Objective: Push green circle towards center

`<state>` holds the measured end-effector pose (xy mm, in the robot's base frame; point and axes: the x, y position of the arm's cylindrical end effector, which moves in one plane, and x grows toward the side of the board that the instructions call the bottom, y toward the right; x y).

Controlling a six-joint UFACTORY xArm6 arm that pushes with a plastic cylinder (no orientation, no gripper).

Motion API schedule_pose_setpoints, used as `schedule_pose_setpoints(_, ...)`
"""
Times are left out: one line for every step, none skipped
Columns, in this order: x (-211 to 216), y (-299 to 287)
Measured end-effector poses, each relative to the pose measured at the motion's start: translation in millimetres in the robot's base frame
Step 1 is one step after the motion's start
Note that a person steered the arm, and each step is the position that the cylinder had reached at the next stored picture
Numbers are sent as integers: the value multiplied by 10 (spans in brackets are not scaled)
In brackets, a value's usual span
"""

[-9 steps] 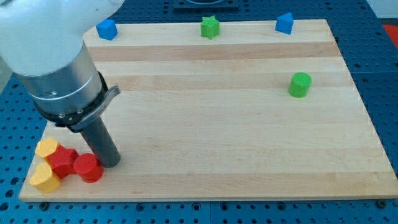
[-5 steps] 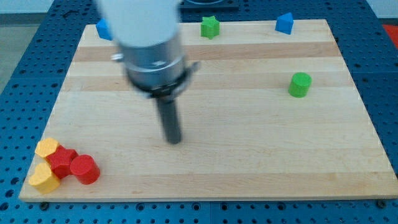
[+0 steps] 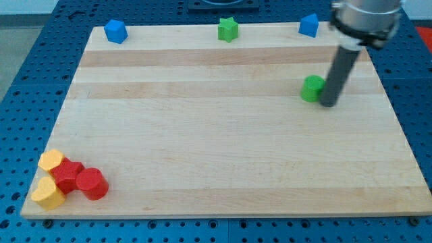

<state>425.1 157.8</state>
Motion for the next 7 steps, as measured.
schedule_pose_setpoints(0,-315)
schedule_pose_setpoints(0,201)
schedule_pose_setpoints(-176,778)
schedule_pose_setpoints(-510,680)
schedule_pose_setpoints(-533,-47)
schedule_pose_setpoints(-184,-1000)
schedule_pose_setpoints(187,-1684)
